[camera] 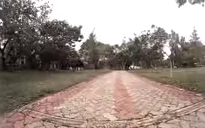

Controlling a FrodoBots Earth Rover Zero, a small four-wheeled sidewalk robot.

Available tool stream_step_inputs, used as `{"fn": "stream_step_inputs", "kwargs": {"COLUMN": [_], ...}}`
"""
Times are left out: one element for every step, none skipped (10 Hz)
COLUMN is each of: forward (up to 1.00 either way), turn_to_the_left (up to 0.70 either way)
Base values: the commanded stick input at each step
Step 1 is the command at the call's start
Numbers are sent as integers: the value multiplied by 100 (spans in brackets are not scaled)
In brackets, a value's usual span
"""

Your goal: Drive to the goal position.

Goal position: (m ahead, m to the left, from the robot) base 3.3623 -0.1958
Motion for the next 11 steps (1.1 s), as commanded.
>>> {"fn": "stream_step_inputs", "kwargs": {"forward": [70, 70, 70, 70, 70, 70, 70, 70, 70, 70, 70], "turn_to_the_left": [1, 1, 1, 1, 1, 1, 1, 1, 1, 1, 1]}}
